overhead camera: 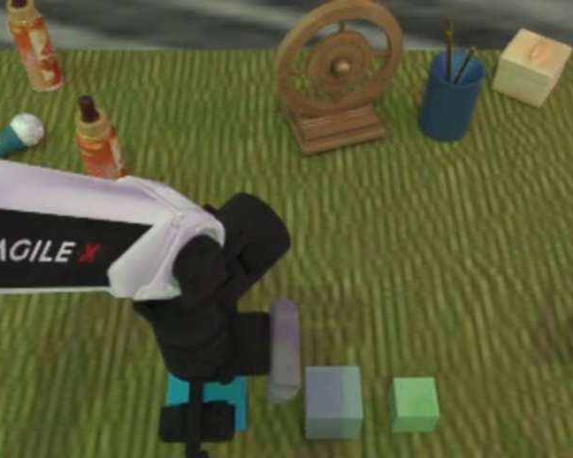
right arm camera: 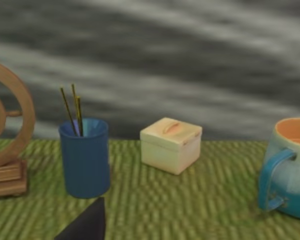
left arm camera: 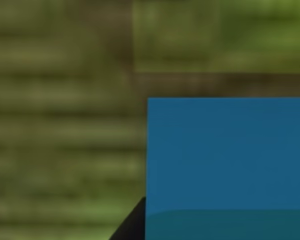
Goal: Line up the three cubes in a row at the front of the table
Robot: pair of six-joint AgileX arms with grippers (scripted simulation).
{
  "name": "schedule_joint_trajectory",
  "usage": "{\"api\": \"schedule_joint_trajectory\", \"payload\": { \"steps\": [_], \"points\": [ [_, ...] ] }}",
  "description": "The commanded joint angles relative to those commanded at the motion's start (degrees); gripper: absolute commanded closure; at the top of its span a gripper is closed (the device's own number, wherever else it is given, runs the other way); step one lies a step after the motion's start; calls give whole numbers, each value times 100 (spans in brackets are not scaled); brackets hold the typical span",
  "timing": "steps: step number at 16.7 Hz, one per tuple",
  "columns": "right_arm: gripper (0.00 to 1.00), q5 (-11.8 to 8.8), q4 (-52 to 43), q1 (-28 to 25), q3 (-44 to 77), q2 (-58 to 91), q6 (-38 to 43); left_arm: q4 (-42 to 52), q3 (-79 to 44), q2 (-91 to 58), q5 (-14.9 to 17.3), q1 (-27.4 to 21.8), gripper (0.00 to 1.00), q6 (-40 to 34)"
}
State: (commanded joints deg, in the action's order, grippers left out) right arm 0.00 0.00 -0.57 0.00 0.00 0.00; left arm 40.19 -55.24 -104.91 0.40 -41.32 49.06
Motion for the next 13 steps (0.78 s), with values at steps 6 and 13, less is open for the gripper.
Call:
{"api": "schedule_joint_trajectory", "payload": {
  "steps": [6,13],
  "points": [
    [0,0,0,0,0,0,0,0,0,0,0,0,55,0],
    [0,0,0,0,0,0,0,0,0,0,0,0,2,0]
  ]
}}
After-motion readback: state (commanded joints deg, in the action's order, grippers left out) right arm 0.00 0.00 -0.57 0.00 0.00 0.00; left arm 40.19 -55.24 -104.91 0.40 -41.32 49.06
